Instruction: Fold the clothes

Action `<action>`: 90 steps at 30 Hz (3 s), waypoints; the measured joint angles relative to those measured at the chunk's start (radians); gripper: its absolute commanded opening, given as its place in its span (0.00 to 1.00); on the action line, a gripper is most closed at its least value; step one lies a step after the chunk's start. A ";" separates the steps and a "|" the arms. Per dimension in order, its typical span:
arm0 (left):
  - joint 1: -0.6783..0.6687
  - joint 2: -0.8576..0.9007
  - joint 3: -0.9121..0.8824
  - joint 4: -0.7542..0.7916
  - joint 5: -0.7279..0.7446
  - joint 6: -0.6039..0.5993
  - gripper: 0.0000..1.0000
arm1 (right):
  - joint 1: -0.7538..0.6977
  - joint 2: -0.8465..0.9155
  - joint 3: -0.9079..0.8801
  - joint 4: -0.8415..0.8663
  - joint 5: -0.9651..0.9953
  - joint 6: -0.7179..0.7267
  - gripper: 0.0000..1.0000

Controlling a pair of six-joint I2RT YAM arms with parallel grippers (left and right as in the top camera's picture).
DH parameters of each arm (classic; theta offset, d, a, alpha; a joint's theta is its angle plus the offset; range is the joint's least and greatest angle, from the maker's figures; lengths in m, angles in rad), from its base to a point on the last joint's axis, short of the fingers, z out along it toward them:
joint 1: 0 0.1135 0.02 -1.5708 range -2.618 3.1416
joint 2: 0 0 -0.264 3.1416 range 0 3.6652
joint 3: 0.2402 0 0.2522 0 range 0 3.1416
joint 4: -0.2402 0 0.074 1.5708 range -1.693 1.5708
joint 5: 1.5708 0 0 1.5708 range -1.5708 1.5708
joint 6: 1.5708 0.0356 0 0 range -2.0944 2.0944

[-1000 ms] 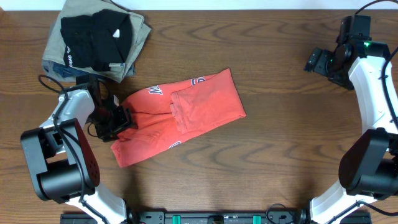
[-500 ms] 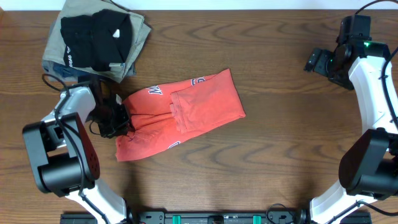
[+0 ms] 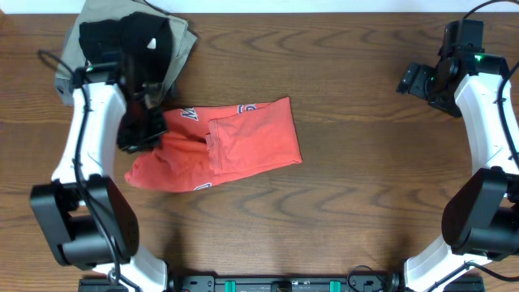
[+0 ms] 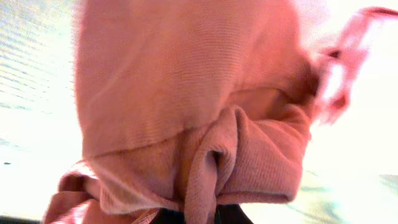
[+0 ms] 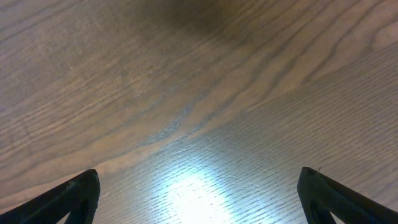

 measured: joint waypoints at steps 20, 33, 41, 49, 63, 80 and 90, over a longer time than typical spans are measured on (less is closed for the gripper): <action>-0.592 0.035 0.071 0.345 -0.014 -0.179 0.06 | 0.000 0.000 0.000 0.000 0.000 0.000 0.99; -0.674 0.161 0.071 0.387 -0.040 -0.203 0.06 | 0.000 0.000 0.000 0.000 0.000 0.000 0.99; -0.669 0.144 0.071 0.367 -0.056 -0.204 0.06 | 0.000 0.000 0.000 0.000 0.000 0.000 0.99; -0.669 0.085 0.169 0.230 -0.132 -0.201 0.06 | 0.000 0.000 0.000 0.000 0.000 0.000 0.99; -0.727 0.102 0.271 0.288 -0.160 -0.201 0.06 | 0.000 0.000 0.000 0.000 0.000 0.000 0.99; -0.909 0.403 0.271 0.505 -0.087 -0.246 0.65 | 0.000 0.000 0.000 0.000 0.000 0.000 0.99; -0.935 0.332 0.361 0.308 -0.062 -0.220 0.98 | 0.000 0.000 0.000 0.000 0.000 0.000 0.99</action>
